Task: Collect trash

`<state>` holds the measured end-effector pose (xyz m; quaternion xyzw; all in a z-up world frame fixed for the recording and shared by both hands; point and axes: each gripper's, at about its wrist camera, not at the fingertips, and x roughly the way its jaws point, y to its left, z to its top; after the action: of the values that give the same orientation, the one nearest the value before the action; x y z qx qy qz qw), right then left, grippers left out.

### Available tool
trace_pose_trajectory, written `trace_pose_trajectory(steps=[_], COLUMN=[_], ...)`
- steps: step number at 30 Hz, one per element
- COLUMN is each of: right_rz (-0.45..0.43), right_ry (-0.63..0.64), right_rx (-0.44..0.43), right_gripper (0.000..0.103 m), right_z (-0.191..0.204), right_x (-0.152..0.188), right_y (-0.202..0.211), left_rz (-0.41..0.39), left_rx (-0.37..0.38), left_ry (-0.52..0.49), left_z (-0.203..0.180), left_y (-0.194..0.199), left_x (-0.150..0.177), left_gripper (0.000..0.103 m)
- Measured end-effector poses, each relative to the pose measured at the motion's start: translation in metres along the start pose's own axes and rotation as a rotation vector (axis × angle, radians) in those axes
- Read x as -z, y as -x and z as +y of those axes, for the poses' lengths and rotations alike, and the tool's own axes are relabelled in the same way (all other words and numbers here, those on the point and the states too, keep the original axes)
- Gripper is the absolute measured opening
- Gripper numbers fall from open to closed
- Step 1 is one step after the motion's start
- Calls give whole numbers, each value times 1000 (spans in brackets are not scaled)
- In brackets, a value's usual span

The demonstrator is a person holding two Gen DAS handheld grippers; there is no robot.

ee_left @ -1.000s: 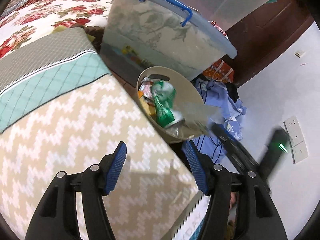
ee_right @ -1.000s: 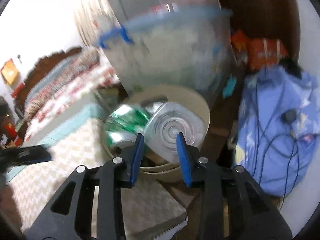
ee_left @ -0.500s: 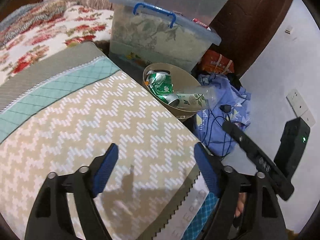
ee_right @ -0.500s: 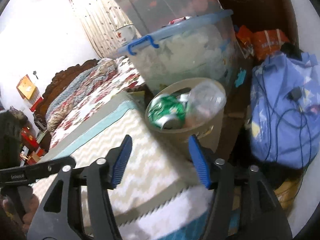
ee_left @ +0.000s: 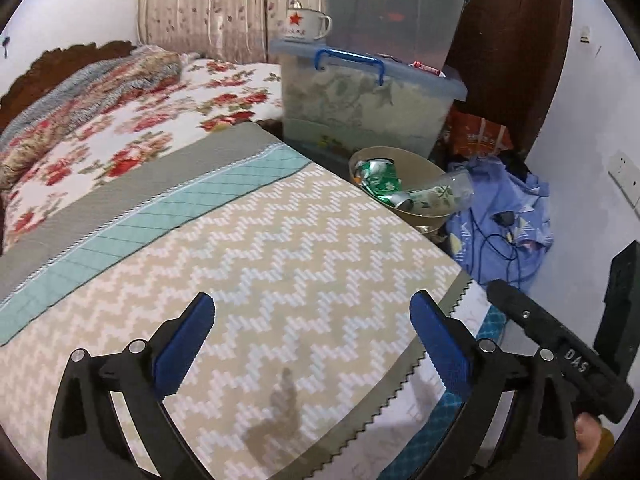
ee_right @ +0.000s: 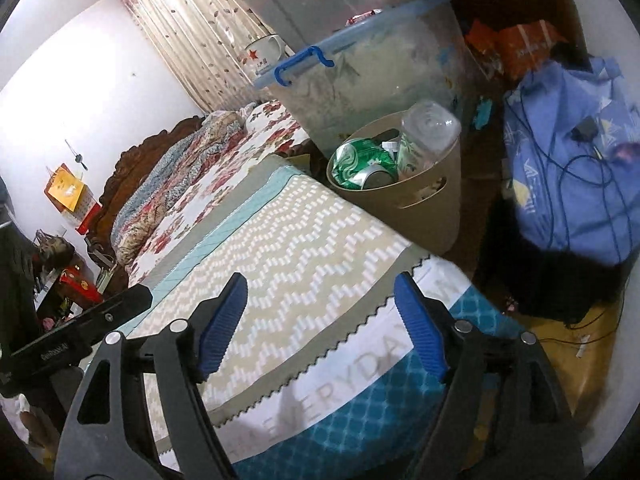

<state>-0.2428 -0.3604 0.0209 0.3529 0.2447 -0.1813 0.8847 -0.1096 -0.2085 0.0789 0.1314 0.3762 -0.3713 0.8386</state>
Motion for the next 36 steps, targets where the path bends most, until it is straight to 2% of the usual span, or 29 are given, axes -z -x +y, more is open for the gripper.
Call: trace_pose_trajectory(steps=[4,12,36], right_rz=[5,12,10], right_ry=[3,18,-25], right_rx=[-8,-27,-57], right_gripper=[78,79,83], right_z=[9,23,23], right_x=[7,14,13], right_y=[7,17,23], left_rz=[-13,-34,-26], left_rx=[-56,-111,-147], left_ry=[-29,-34,-16], left_z=[-1,2,5], left_y=[11,26,28], left_x=[7,16,15], left_gripper=[94,94,94])
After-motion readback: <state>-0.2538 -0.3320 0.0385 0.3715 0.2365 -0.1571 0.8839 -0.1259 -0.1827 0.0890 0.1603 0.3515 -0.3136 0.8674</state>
